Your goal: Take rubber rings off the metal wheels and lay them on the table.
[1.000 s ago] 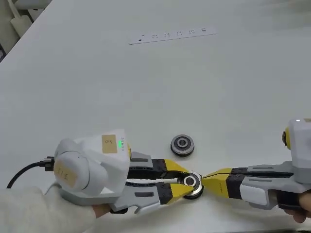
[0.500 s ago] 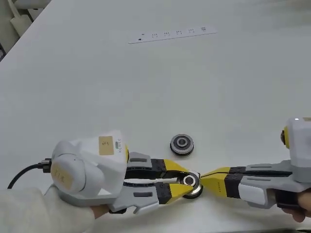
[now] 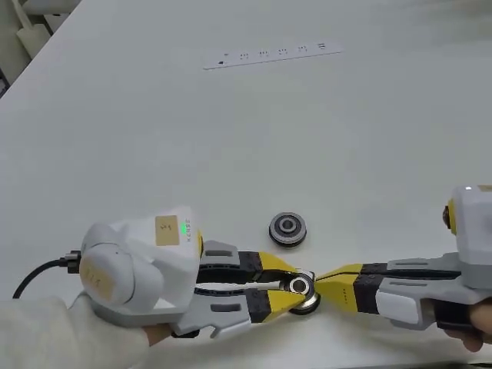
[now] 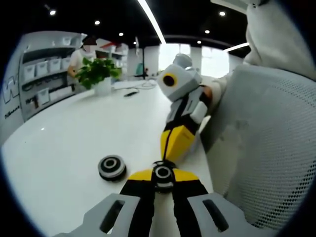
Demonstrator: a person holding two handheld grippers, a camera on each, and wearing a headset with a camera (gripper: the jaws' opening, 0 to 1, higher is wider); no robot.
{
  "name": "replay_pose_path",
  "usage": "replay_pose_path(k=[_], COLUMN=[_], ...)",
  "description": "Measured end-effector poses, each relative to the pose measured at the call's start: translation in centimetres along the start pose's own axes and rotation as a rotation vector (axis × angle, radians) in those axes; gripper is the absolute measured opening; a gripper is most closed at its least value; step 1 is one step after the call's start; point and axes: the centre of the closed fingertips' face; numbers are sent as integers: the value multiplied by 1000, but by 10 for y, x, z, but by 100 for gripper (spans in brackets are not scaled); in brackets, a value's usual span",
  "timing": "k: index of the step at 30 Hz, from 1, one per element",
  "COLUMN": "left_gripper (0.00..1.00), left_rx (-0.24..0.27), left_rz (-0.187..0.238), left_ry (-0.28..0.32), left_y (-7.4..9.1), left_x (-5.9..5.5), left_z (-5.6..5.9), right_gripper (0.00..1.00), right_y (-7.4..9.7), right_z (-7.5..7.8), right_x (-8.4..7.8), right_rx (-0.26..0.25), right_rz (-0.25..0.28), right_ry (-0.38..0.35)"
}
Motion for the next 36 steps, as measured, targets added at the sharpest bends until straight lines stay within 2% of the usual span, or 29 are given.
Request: replay_pose_path(k=[36], left_gripper=[13], left_rx=[-4], left_rz=[-6], left_ry=[-18], left_y=[0], left_x=[0], left_z=[0], right_gripper=[0], right_y=[-1], right_z=[-7], right_x=[4], right_rx=[33], right_rz=[16], right_ry=[34])
Point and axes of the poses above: the centre of the closed fingertips' face, and the gripper's own axes: y roughly backward along the fingers, z roughly to its right, x roughly out of its top, and after that the axes turned 1 degree about x, right-handed
